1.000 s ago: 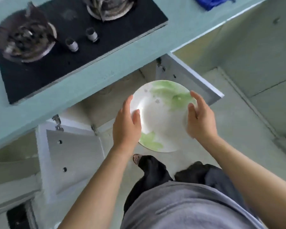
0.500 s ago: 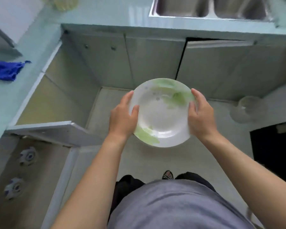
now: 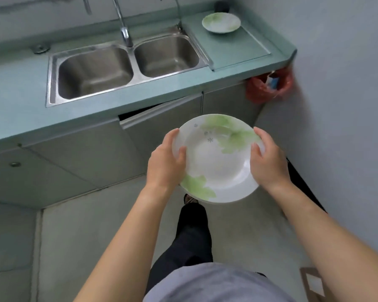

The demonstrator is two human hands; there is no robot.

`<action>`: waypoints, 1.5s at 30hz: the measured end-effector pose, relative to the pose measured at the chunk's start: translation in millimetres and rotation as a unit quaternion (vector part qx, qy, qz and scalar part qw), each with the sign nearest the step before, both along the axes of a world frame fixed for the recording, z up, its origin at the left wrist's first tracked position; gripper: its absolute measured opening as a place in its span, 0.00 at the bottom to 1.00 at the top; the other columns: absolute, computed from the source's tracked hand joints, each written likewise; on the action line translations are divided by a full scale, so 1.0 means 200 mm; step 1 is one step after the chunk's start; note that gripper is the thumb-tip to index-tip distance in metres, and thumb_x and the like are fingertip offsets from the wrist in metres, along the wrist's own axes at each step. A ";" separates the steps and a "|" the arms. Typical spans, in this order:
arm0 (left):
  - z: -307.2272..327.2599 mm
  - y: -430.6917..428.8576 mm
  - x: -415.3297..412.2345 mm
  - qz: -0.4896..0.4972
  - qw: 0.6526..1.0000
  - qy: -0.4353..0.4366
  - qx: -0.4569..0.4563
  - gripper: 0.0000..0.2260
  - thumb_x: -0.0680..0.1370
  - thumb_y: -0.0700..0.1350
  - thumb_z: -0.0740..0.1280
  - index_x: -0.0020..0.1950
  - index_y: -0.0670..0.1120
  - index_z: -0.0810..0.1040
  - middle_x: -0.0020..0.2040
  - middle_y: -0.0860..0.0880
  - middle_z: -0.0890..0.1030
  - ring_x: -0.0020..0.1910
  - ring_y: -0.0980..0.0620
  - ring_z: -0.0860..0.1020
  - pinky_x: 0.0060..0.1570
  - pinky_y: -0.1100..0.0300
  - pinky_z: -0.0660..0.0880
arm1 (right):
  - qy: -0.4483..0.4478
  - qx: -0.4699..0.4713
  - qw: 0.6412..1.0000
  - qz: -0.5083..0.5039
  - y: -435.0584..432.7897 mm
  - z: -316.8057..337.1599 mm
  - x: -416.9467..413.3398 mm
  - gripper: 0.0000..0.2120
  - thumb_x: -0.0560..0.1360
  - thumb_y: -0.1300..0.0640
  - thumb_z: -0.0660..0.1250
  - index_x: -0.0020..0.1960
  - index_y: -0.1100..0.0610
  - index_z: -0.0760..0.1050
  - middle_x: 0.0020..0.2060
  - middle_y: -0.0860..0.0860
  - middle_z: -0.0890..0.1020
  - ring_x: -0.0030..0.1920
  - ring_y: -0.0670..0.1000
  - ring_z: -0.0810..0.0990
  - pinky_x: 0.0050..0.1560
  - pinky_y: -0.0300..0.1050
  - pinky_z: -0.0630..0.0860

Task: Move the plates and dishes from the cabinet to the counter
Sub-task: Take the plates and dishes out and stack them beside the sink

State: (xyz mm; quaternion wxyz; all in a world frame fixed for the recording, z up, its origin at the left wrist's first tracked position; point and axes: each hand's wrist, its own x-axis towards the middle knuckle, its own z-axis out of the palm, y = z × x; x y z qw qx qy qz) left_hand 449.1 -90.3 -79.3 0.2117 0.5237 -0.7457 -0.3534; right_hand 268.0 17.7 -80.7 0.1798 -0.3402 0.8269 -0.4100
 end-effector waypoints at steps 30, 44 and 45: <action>-0.08 -2.86 -2.41 0.022 0.993 -0.092 0.077 0.21 0.77 0.48 0.62 0.70 0.55 0.63 0.56 0.45 0.80 0.51 0.44 0.78 0.49 0.53 0.76 | 0.058 0.082 0.993 0.062 -2.91 -0.13 -2.46 0.20 0.78 0.58 0.58 0.69 0.60 0.63 0.65 0.59 0.67 0.60 0.59 0.71 0.56 0.44 0.66; -0.41 -3.29 -2.76 0.090 0.984 -0.097 0.118 0.24 0.79 0.44 0.61 0.74 0.47 0.60 0.68 0.42 0.71 0.65 0.42 0.71 0.62 0.50 0.69 | 0.074 0.169 0.976 0.117 -3.50 -0.41 -2.80 0.22 0.79 0.56 0.57 0.71 0.58 0.60 0.66 0.58 0.66 0.62 0.58 0.70 0.57 0.48 0.69; -0.42 -3.30 -2.76 0.088 0.985 -0.103 0.110 0.24 0.79 0.44 0.61 0.74 0.47 0.60 0.68 0.42 0.71 0.65 0.41 0.71 0.62 0.50 0.68 | 0.081 0.171 0.975 0.118 -3.52 -0.41 -2.81 0.22 0.79 0.55 0.57 0.71 0.58 0.61 0.66 0.58 0.67 0.62 0.58 0.71 0.56 0.49 0.69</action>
